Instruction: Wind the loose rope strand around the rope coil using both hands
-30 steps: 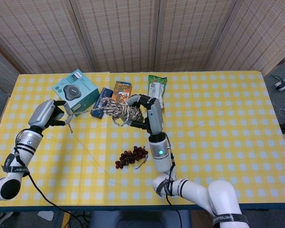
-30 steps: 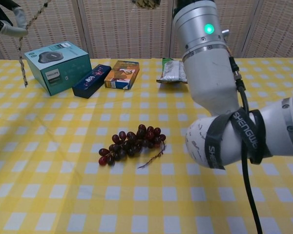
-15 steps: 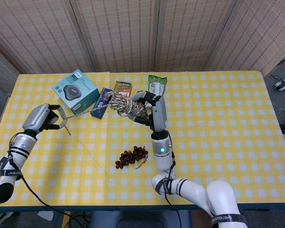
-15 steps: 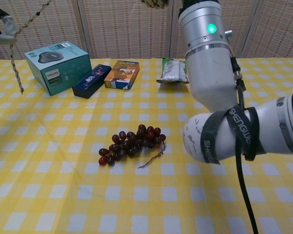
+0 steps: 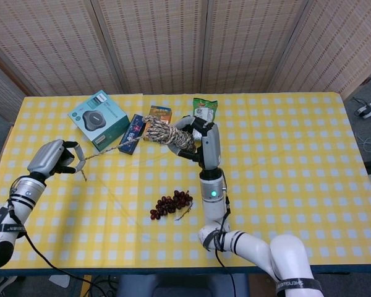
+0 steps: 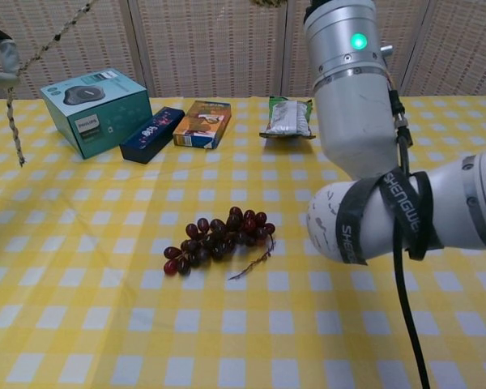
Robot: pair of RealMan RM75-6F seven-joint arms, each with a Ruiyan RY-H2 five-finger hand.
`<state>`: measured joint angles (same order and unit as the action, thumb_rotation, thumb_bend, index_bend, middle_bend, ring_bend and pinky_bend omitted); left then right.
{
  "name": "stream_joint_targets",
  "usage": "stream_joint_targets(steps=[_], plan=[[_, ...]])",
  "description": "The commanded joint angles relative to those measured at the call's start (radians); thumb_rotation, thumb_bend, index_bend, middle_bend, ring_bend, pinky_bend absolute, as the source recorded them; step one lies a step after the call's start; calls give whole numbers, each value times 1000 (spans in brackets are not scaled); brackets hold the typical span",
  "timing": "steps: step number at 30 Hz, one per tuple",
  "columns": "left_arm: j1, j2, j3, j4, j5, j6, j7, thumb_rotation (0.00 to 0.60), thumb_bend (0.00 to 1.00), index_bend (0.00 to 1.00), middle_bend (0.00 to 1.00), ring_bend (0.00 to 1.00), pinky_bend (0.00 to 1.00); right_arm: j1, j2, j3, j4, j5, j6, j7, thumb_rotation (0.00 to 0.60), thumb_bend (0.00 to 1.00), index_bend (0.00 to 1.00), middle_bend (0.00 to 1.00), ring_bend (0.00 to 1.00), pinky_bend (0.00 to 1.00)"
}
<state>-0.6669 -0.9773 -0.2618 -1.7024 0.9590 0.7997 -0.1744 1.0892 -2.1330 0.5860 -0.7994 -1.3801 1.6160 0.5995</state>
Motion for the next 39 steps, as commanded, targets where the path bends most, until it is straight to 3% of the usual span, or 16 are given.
stream_joint_targets(steps=[1,14,31,34,36,39], plan=[[4,3,4,-3,1,-3,-1,600,376,728,1000,1000,1000,-1,-2,-2,2,2,2,0,600,259,907,714,625,691],[11,15,12,-11,28,-10,-10,600,376,727,1000,1000,1000,3,-2,-17,18,0,-2,-9,600,259,907,714,625,691],[36,-16,9,-6,111,94,12,600,375,714,1000,1000,1000,-18,18,-65,22,-19,-16,-48,600,259,910,717,626,691],[44,-15,10,-10,135,105,-2,600,369,577,980,925,994,-27,31,-72,15,-25,-14,-50,600,259,910,718,627,691],[48,-12,11,-12,145,106,-15,600,359,404,859,779,939,-35,45,-78,4,-28,-17,-55,600,259,910,718,626,691],[52,-14,11,-11,151,112,-19,600,333,242,701,646,874,-51,70,-93,-20,-36,-23,-66,600,258,910,719,627,691]])
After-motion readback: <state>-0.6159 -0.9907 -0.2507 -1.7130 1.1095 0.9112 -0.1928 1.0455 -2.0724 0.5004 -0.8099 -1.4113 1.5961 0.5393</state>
